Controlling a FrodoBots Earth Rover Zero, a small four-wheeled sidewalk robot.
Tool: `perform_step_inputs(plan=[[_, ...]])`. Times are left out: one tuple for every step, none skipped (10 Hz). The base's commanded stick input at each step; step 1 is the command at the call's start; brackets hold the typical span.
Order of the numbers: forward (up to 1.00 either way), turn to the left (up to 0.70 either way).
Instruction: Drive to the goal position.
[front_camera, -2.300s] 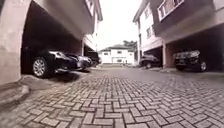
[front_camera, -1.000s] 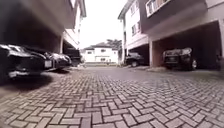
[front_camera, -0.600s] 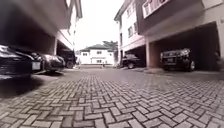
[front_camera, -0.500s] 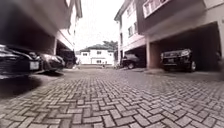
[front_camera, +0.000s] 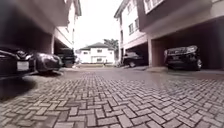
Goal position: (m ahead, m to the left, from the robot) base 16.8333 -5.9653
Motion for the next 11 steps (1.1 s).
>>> perform_step_inputs(plan=[[0.69,0.03],[0.69,0.03],[0.69,0.03],[0.69,0.03],[0.69,0.03],[0.69,0.03],[0.69,0.03],[0.69,0.03],[0.69,0.03],[0.69,0.03],[0.69,0.03]])
